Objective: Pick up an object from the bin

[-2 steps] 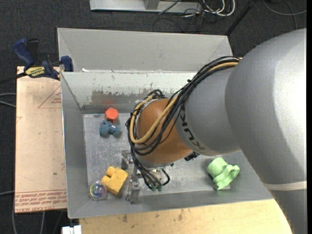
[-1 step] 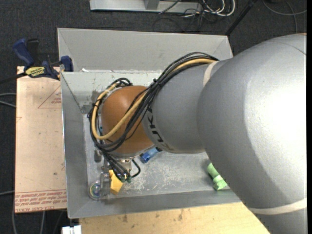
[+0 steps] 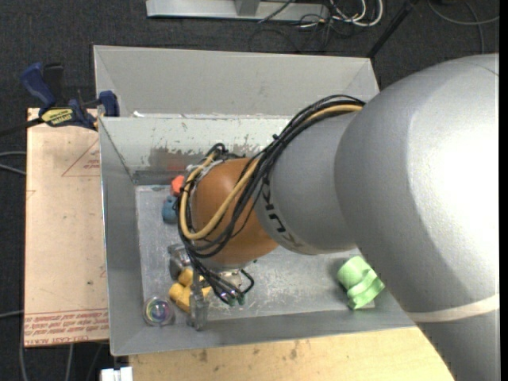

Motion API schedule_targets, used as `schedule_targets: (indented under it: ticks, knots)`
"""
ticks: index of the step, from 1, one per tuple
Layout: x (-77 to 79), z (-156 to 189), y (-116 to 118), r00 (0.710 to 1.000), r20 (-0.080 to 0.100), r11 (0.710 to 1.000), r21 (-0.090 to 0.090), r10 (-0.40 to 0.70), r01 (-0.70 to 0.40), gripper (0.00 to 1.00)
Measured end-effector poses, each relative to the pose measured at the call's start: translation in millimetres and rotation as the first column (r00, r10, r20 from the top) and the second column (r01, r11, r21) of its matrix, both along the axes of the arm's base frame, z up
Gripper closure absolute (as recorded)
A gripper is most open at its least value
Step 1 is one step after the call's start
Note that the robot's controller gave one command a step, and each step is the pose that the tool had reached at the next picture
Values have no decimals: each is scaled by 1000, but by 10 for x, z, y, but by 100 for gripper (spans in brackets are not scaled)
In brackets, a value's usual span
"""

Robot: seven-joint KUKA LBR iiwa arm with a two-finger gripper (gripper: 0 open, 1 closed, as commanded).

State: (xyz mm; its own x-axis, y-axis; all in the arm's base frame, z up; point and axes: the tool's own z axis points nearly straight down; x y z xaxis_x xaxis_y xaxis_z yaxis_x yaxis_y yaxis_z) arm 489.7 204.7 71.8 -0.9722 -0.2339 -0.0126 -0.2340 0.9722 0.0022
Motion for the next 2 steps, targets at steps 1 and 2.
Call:
schedule_targets:
  ticks: [1,2]
  knots:
    - [-32,-16,1,1000,-11,1000,-3,2,-2,100]
    - [-15,549,-495,965,-7,965,-3,-262,262,100]
